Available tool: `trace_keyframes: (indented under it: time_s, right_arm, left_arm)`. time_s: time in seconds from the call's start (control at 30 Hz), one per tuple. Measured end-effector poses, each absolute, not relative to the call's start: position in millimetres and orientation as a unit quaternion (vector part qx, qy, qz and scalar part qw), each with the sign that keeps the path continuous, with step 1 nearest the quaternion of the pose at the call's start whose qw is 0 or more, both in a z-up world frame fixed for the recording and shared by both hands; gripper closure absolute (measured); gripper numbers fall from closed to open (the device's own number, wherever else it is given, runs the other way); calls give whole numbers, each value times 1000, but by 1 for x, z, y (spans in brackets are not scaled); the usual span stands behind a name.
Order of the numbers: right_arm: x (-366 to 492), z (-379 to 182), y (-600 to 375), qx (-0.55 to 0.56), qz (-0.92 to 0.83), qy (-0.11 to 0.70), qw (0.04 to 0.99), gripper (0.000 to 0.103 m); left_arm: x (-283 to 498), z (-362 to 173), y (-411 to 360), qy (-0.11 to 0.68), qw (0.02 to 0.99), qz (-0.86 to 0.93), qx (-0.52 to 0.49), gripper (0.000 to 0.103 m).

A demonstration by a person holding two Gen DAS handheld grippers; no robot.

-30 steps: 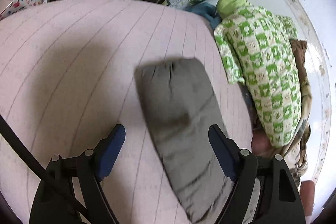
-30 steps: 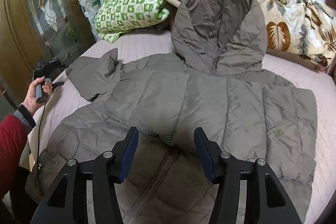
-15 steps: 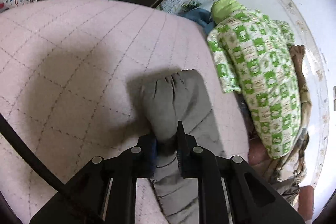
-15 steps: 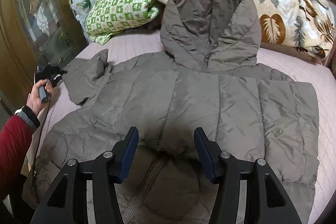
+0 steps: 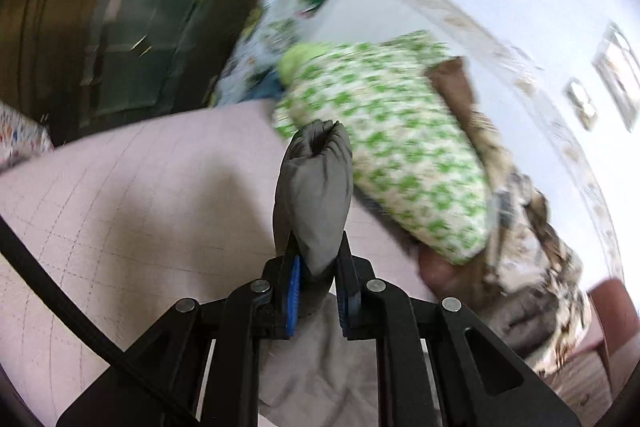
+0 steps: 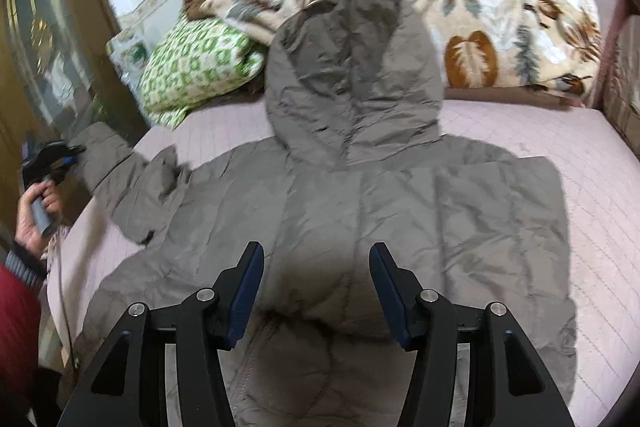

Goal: Fold large clothes
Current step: 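Lift the sleeve with the left tool and fold it across the jacket body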

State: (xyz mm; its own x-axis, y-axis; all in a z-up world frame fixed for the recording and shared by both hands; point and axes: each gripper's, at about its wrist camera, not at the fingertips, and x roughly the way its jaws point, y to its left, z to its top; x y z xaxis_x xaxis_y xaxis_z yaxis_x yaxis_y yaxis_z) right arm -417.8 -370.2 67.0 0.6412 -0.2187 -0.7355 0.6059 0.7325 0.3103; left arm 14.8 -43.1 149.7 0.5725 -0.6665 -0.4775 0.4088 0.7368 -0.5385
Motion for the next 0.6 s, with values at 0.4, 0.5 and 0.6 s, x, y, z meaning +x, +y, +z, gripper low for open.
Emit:
trace_keyframes:
  time_s: [0.4, 0.5, 0.6]
  right_arm:
    - [-475, 77, -425, 349, -293, 301, 838, 44]
    - [-485, 87, -427, 371, -282, 276, 841, 44]
    - [-495, 99, -429, 370, -288, 258, 844, 44]
  left_arm:
    - [-121, 225, -104, 301, 847, -417, -135, 89]
    - [-155, 245, -126, 289, 840, -445, -115, 89]
    - [-190, 263, -146, 280, 829, -474, -103, 89]
